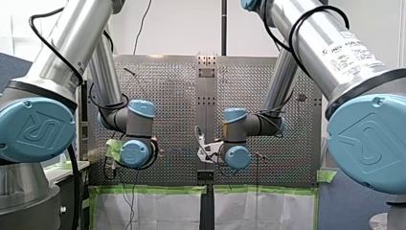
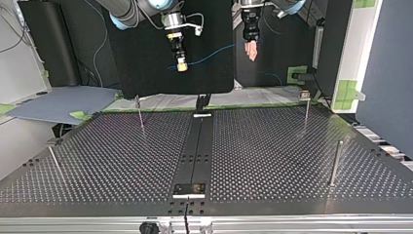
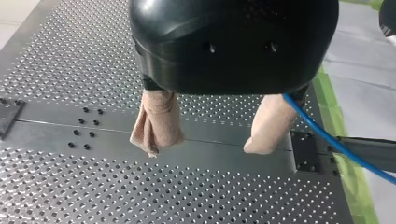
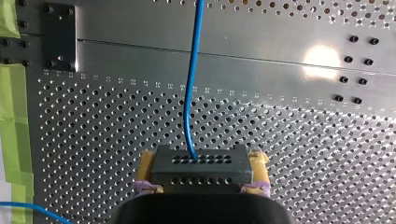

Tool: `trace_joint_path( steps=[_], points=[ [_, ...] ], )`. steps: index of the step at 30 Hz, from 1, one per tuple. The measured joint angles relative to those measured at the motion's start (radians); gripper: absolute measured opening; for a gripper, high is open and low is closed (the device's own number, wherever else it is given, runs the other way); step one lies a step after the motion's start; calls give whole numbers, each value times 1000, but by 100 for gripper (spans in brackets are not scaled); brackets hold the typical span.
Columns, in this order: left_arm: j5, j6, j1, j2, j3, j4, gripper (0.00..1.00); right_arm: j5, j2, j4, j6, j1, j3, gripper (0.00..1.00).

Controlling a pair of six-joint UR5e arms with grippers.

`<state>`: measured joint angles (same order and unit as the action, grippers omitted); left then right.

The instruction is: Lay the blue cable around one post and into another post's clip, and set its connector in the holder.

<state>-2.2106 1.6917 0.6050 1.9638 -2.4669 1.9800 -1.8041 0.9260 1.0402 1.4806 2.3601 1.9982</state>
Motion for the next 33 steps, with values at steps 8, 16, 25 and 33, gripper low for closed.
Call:
trace_joint_path(
  steps=[8,16,25,33],
  points=[
    [-1,2,1,-6,-2,15,100,0,0,0,0,0,0,0],
    [-2,6,6,-9,7,27,100,13,13,-13,13,2,5,0],
    [2,16,3,-70,36,94,100,43,84,-84,84,0,-10,0],
    [-52,85,-12,-142,100,166,100,56,149,-149,149,-7,-71,0]
  ],
)
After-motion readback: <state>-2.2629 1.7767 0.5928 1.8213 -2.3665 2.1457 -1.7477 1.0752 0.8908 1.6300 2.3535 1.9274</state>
